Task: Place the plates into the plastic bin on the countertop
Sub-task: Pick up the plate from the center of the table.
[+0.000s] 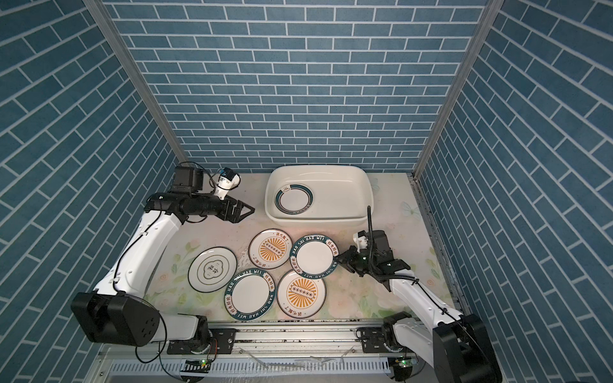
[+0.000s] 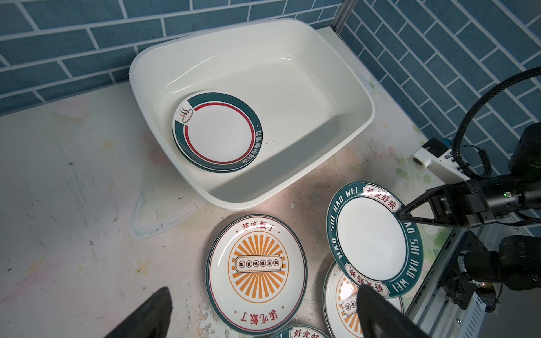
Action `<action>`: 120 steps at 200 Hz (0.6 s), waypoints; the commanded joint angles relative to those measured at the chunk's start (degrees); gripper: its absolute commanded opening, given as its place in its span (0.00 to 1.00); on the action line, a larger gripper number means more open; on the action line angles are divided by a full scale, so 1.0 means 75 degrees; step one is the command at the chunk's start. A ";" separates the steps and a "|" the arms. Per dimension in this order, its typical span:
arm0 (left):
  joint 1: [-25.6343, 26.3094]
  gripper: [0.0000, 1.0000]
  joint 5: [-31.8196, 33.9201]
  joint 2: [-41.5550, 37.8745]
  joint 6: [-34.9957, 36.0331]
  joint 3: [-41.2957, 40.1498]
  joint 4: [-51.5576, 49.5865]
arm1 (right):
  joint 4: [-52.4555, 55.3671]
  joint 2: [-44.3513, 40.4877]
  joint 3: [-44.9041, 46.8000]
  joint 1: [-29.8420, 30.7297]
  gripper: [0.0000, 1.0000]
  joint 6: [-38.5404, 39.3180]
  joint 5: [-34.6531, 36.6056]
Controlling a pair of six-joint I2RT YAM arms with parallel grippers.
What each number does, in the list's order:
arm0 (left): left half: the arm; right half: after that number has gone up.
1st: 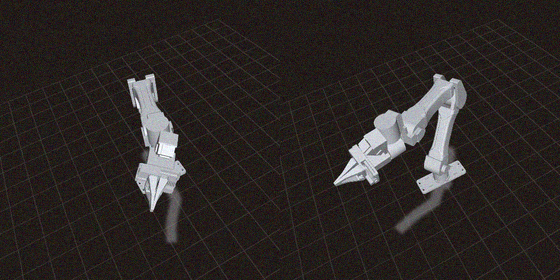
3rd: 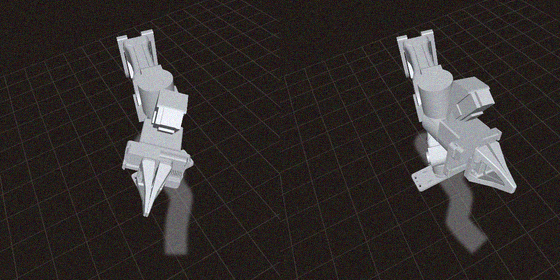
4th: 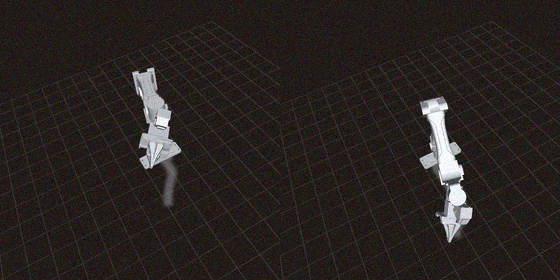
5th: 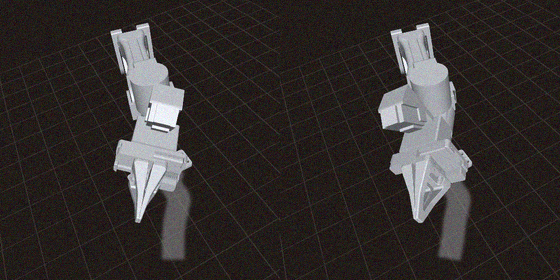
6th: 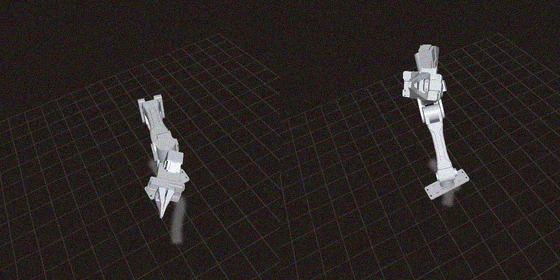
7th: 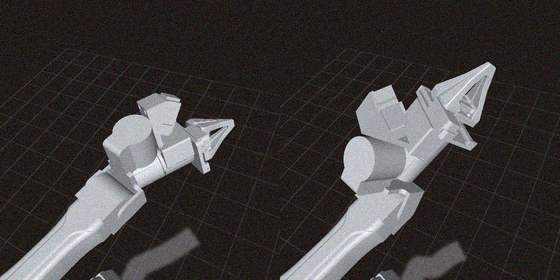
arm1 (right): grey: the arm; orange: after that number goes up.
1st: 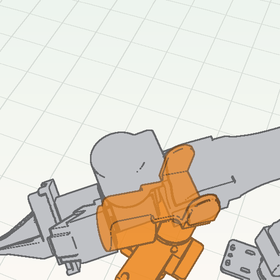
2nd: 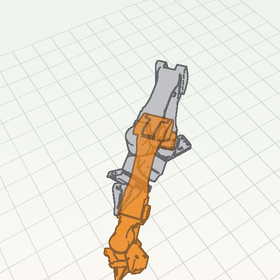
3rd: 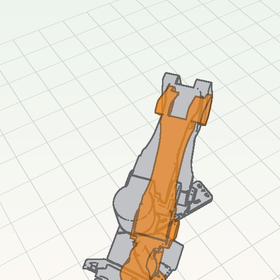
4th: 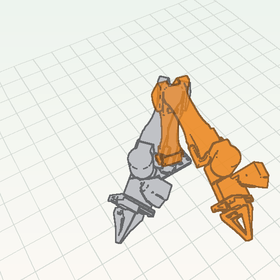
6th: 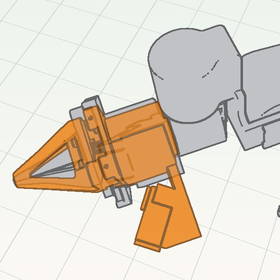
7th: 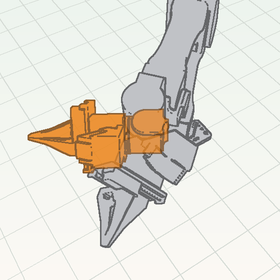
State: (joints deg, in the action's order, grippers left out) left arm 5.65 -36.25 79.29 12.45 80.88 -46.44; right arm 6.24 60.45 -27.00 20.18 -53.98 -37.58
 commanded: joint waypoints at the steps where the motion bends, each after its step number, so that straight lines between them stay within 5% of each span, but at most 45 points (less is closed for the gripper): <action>1: -0.0016 0.99 0.0082 -0.0131 -0.0050 0.0207 -0.0068 | 0.0389 -0.0133 -0.0356 -0.0009 0.00 0.0436 -0.0407; 120: -0.0094 1.00 0.0200 -0.0300 -0.0124 0.0178 -0.0043 | 0.1551 0.1542 -0.3471 -0.0017 0.00 0.1342 -0.0747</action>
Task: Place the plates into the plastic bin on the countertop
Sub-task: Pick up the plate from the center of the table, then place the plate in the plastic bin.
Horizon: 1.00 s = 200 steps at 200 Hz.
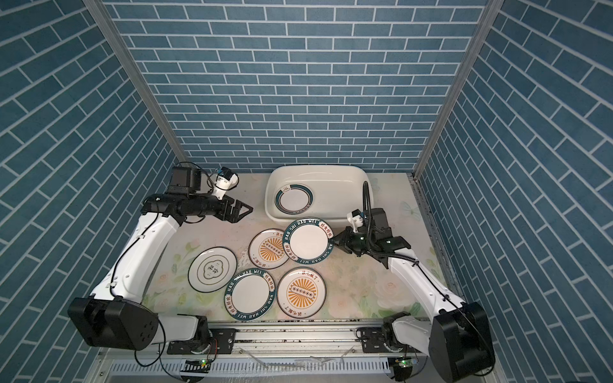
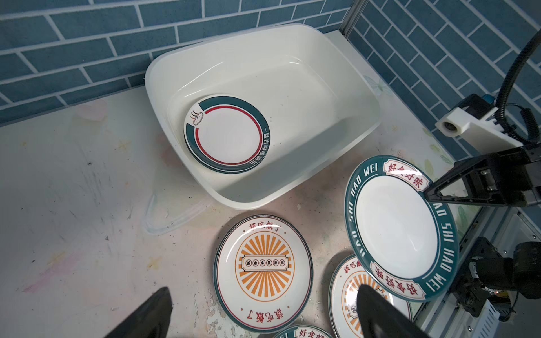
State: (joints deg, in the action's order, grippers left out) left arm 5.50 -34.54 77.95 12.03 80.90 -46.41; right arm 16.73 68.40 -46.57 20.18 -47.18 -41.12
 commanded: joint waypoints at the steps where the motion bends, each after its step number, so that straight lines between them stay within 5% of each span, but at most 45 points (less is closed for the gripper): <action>1: -0.0075 1.00 -0.0031 -0.0119 -0.0069 0.0172 -0.0046 | 0.0156 0.0514 -0.0895 -0.0018 0.00 0.0451 -0.0273; 110: -0.0106 0.99 -0.0181 -0.0160 0.0057 0.0125 -0.0069 | 0.0140 0.5256 -0.5431 -0.0046 0.00 0.0862 -0.0425; 200: -0.0112 1.00 -0.0199 -0.0174 -0.0026 0.0009 0.0047 | 0.0429 0.7843 -0.7814 -0.0160 0.00 0.1267 0.0241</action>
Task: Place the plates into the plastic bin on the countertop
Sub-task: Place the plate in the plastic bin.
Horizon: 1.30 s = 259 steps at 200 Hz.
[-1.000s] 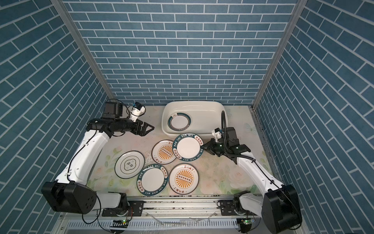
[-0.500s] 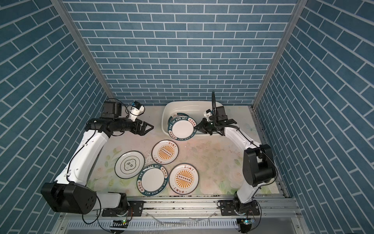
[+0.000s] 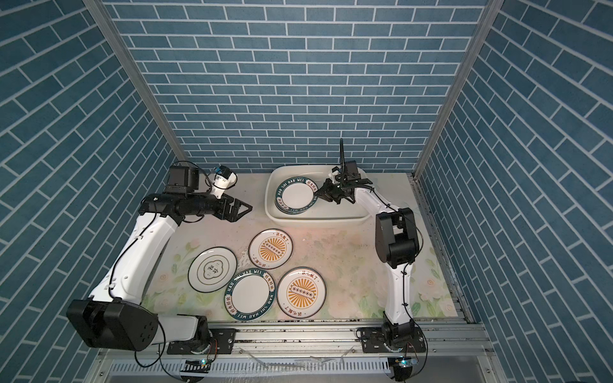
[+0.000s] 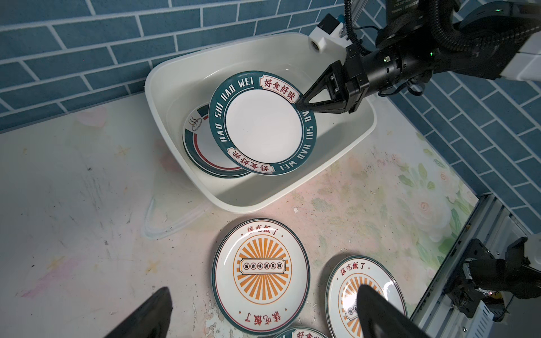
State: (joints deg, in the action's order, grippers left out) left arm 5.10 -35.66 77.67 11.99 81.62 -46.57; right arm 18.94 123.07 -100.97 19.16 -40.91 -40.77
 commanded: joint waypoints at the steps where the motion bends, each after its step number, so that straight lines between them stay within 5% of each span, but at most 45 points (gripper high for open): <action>1: -0.0065 1.00 -0.0050 -0.0137 -0.0018 -0.0089 0.0068 | 0.0141 0.0586 -0.0574 -0.0023 0.00 0.0434 0.0202; 102: -0.0106 0.99 -0.0048 -0.0128 -0.0028 -0.0100 0.0056 | 0.0360 0.2210 -0.2253 -0.0008 0.00 0.0345 0.0609; 259: -0.0106 1.00 -0.0155 -0.0150 0.0019 -0.0076 0.0076 | 0.0833 0.2833 -0.3084 0.0252 0.00 0.0404 0.0673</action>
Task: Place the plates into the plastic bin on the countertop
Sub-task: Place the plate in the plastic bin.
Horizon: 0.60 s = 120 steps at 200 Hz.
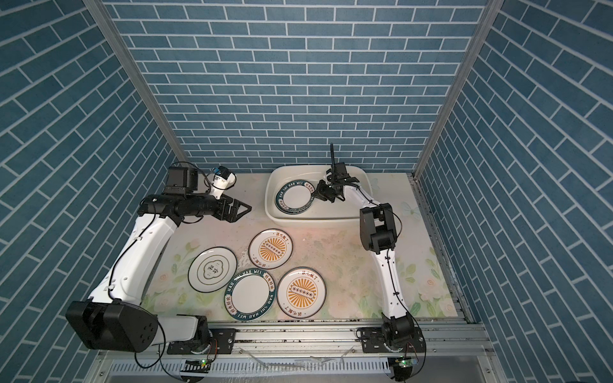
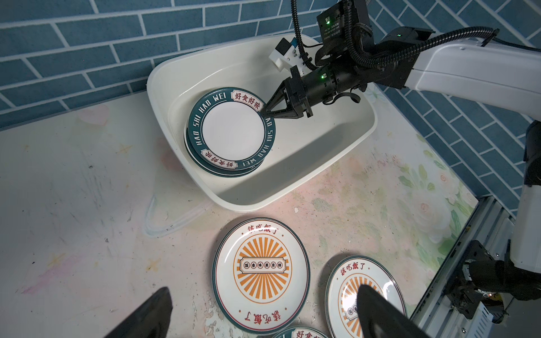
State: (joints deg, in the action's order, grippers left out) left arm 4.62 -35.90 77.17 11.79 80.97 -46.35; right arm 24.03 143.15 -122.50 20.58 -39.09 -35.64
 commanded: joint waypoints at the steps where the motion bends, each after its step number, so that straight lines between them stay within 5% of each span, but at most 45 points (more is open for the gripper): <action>1: -0.0042 1.00 -0.0123 -0.0094 0.0045 0.0016 0.0049 | 0.0157 0.0161 -0.0214 0.0060 0.00 0.0161 -0.0015; 120: -0.0042 1.00 -0.0058 -0.0160 0.0046 -0.0068 0.0121 | 0.0452 0.0094 -0.0249 0.0111 0.16 0.0278 0.0215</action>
State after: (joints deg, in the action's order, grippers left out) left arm 4.62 -36.05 77.12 11.81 80.97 -45.93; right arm 25.52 143.48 -122.52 21.04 -38.85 -35.07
